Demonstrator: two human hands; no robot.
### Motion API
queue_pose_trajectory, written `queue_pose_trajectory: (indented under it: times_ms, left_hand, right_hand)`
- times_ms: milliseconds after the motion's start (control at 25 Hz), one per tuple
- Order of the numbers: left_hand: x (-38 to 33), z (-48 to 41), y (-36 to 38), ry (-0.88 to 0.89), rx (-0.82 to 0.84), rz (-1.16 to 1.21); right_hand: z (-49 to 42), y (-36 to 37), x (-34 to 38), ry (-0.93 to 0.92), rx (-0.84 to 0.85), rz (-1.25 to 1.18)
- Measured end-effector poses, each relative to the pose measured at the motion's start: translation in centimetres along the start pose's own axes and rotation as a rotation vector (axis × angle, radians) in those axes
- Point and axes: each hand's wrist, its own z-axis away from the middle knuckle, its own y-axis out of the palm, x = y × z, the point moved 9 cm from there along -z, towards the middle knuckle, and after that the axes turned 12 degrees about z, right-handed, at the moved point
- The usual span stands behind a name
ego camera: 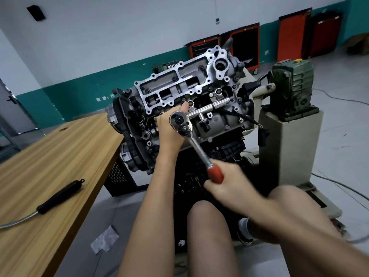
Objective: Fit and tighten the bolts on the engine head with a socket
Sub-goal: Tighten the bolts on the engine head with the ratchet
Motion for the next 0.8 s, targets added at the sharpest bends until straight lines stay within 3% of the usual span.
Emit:
queue_pose_trajectory:
  times_ms: [120, 240, 320, 520, 600, 680, 800]
  left_hand:
    - [-0.1, -0.5, 0.5, -0.011, 0.056, -0.029]
    - [0.0, -0.6, 0.4, -0.011, 0.078, -0.021]
    - [0.5, -0.3, -0.2, -0.039, 0.026, 0.031]
    - [0.2, 0.4, -0.1, -0.004, 0.0, 0.065]
    - [0.0, 0.4, 0.0, -0.014, 0.029, 0.084]
    - [0.0, 0.2, 0.0, -0.023, 0.049, 0.04]
    - [-0.1, -0.3, 0.2, 0.009, 0.092, -0.04]
  right_hand:
    - [-4.1, -7.1, -0.1, -0.166, 0.161, 0.512]
    - [-7.3, -10.9, 1.7, -0.289, 0.115, 0.805]
    - [-6.0, -9.5, 1.2, -0.237, 0.088, 0.742]
    - [0.6, 1.1, -0.2, 0.053, -0.111, -0.047]
    - [1.2, 5.2, 0.7, 0.125, -0.104, -0.233]
    - [1.1, 4.9, 1.0, 0.101, -0.066, -0.209]
    - [-1.1, -1.6, -0.2, -0.058, 0.085, 0.132]
